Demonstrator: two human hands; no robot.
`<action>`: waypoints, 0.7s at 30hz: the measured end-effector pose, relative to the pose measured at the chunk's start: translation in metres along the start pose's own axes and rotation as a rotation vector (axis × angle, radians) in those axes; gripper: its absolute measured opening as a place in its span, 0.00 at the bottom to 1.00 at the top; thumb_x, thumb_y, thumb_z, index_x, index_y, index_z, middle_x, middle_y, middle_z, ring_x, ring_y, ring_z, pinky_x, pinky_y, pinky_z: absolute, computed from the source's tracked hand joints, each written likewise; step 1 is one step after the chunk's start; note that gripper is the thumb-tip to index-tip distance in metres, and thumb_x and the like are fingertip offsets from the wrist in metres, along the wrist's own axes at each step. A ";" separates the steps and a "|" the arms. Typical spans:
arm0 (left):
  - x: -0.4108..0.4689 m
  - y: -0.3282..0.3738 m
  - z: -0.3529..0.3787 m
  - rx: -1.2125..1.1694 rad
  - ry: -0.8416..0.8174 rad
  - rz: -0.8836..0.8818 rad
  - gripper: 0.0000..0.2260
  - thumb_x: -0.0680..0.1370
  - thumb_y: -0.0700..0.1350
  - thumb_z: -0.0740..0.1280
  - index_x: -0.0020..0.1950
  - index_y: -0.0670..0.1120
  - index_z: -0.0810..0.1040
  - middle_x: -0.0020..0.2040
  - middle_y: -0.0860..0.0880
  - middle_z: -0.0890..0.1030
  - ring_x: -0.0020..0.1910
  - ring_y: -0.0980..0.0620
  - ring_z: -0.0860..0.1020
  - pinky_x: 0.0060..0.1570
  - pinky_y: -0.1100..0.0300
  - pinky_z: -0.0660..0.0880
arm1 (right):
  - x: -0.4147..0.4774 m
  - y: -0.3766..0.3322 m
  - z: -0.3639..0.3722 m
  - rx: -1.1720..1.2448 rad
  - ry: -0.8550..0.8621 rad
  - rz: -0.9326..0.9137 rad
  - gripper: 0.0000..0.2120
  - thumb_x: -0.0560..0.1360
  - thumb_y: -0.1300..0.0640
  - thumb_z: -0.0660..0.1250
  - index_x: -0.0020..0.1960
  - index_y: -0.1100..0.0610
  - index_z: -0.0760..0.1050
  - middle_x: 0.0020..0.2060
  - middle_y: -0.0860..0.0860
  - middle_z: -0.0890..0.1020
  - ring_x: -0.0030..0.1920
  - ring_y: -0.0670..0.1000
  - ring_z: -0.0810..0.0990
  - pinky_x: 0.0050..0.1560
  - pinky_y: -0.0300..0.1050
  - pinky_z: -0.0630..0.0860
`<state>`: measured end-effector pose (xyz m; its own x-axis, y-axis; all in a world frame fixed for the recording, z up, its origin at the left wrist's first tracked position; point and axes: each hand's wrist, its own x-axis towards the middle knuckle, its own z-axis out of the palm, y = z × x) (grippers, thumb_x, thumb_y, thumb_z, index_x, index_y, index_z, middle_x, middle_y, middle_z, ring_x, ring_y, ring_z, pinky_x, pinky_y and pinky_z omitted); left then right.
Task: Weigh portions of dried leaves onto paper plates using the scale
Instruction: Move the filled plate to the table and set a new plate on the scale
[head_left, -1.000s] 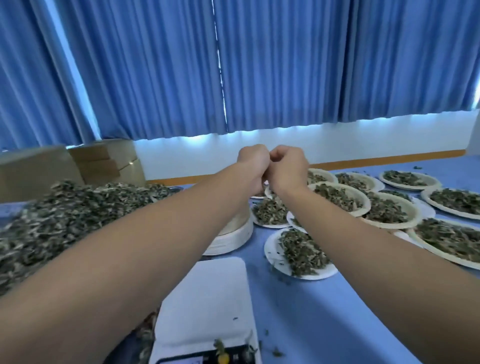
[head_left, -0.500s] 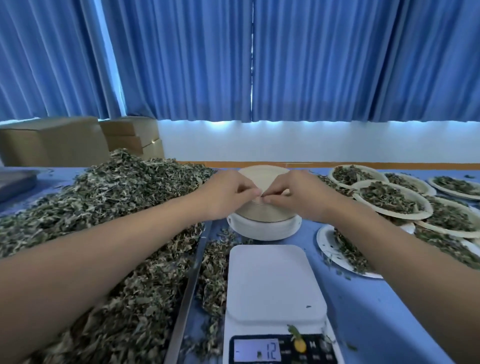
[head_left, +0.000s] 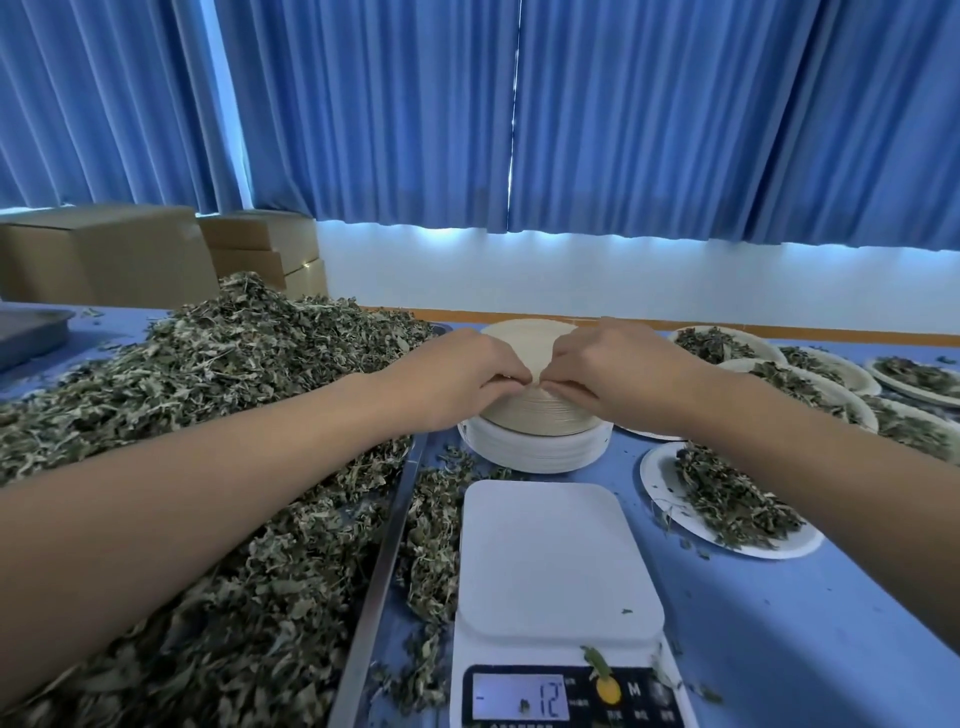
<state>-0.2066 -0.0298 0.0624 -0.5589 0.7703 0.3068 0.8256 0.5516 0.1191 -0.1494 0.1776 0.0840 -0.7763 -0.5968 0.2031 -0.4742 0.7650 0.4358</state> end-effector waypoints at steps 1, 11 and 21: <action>0.001 0.000 -0.001 0.006 -0.005 0.001 0.09 0.83 0.46 0.64 0.53 0.48 0.85 0.50 0.54 0.85 0.50 0.49 0.81 0.52 0.47 0.75 | -0.001 0.000 -0.002 0.014 -0.007 0.000 0.21 0.86 0.46 0.49 0.54 0.50 0.80 0.45 0.48 0.78 0.49 0.53 0.77 0.51 0.52 0.74; 0.002 -0.003 0.000 0.045 0.002 0.004 0.09 0.83 0.46 0.64 0.52 0.49 0.84 0.50 0.56 0.85 0.49 0.51 0.81 0.52 0.48 0.76 | -0.001 0.000 -0.005 -0.021 -0.053 -0.032 0.21 0.86 0.46 0.50 0.54 0.49 0.81 0.46 0.47 0.78 0.49 0.54 0.78 0.50 0.52 0.75; 0.008 0.006 -0.001 0.194 0.048 -0.024 0.13 0.84 0.49 0.60 0.40 0.53 0.73 0.40 0.54 0.80 0.44 0.49 0.77 0.68 0.47 0.67 | -0.001 0.000 0.008 -0.362 0.287 -0.111 0.16 0.83 0.56 0.60 0.38 0.54 0.78 0.30 0.50 0.76 0.32 0.55 0.76 0.42 0.49 0.75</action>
<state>-0.2062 -0.0205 0.0665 -0.5700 0.7429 0.3509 0.7793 0.6242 -0.0555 -0.1522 0.1798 0.0769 -0.5589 -0.7517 0.3500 -0.3327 0.5899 0.7358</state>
